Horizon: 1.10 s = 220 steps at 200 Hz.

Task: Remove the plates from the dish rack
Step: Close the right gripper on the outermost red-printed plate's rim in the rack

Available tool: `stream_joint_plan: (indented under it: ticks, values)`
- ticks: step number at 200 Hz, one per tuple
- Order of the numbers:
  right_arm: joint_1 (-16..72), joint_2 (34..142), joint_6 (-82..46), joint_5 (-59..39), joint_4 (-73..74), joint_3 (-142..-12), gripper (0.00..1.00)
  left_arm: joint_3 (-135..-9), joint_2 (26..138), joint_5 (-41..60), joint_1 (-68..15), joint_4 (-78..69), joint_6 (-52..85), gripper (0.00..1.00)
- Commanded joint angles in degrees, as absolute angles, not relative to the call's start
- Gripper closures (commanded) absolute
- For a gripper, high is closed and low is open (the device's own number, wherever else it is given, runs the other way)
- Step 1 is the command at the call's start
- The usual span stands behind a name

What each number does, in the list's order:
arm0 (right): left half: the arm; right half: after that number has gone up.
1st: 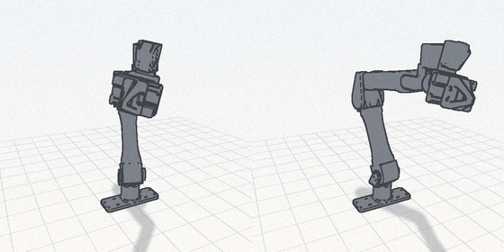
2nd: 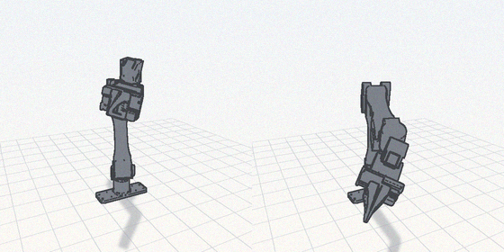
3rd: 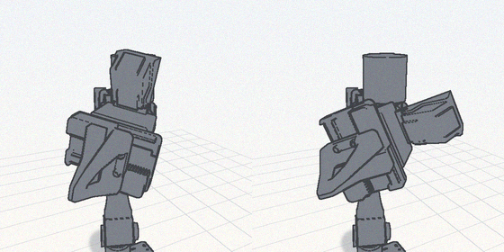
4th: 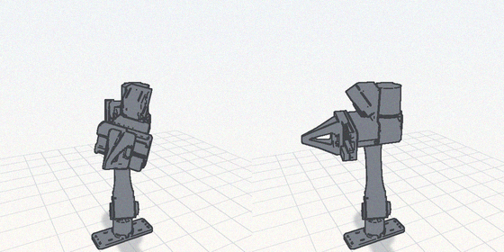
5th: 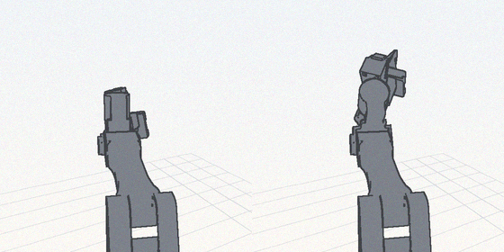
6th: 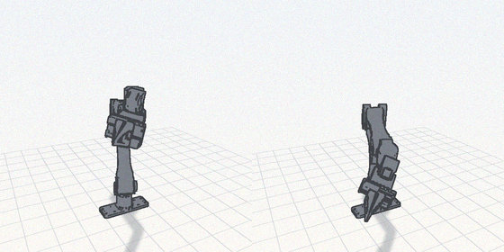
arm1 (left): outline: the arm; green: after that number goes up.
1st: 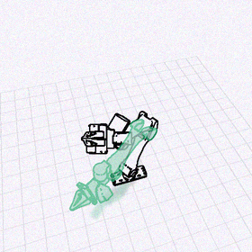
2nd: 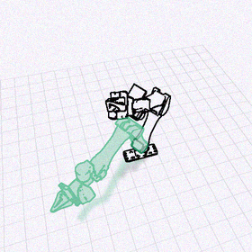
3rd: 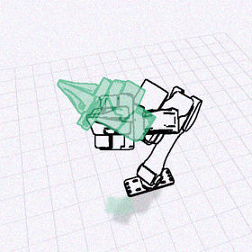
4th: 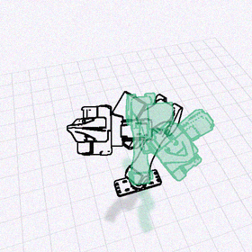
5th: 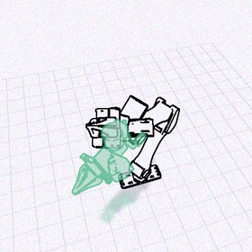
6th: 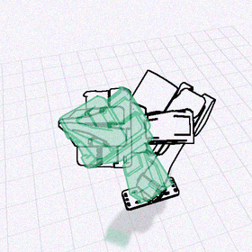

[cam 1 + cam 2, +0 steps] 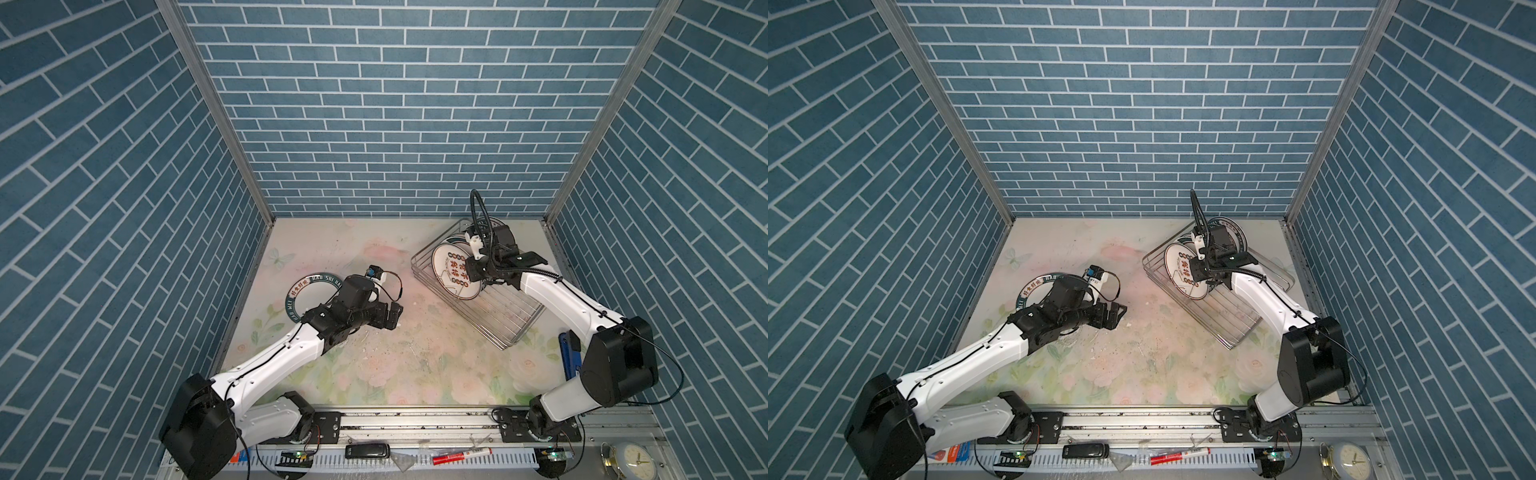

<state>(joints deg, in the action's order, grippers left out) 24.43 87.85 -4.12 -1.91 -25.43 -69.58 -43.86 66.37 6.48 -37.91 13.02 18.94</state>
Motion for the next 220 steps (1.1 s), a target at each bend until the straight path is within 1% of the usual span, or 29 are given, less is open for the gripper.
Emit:
stream_joint_plan:
  ticks: [1, 15, 34, 47, 67, 80, 102, 144, 181, 201, 220]
  values:
    - [25.1, 86.6, -5.1, -4.5, -25.6, -67.4, 0.80, -45.3, 65.7, 5.2, -38.3, 14.0, 17.9, 0.01]
    - [25.1, 86.5, -4.8, -4.7, -25.5, -67.0, 0.83, -45.4, 65.5, 5.0, -38.3, 13.9, 18.0, 0.01]
    - [25.1, 85.8, -4.5, -4.7, -24.9, -66.2, 0.84, -45.4, 65.5, 4.4, -38.3, 14.0, 18.3, 0.01]
    - [25.2, 85.0, -4.0, -4.6, -24.4, -65.7, 0.88, -45.6, 65.7, 3.8, -38.4, 14.1, 18.6, 0.01]
    - [25.4, 83.5, -2.9, -4.4, -24.4, -65.5, 0.88, -45.6, 65.7, 3.1, -38.3, 14.3, 18.9, 0.01]
    - [25.6, 82.2, -2.2, -3.9, -24.2, -65.4, 0.92, -45.7, 65.6, 2.9, -38.3, 14.4, 18.9, 0.00]
    - [25.8, 79.6, -1.5, -3.2, -24.1, -65.4, 0.94, -45.2, 65.1, 0.7, -38.3, 14.1, 19.3, 0.01]
    - [25.9, 75.7, -0.1, -1.3, -25.5, -66.7, 0.94, -45.4, 64.4, -3.6, -38.3, 13.8, 22.2, 0.01]
    - [26.0, 72.5, -0.5, -0.2, -25.3, -67.8, 0.94, -47.4, 66.3, -1.8, -38.2, 13.7, 21.2, 0.01]
    - [26.4, 70.0, -0.9, 0.4, -23.3, -66.8, 0.95, -47.3, 66.7, 0.6, -38.2, 10.8, 18.0, 0.01]
    - [26.5, 66.8, -1.6, -0.8, -18.3, -63.5, 0.95, -46.0, 65.6, 1.5, -38.3, 6.0, 15.0, 0.01]
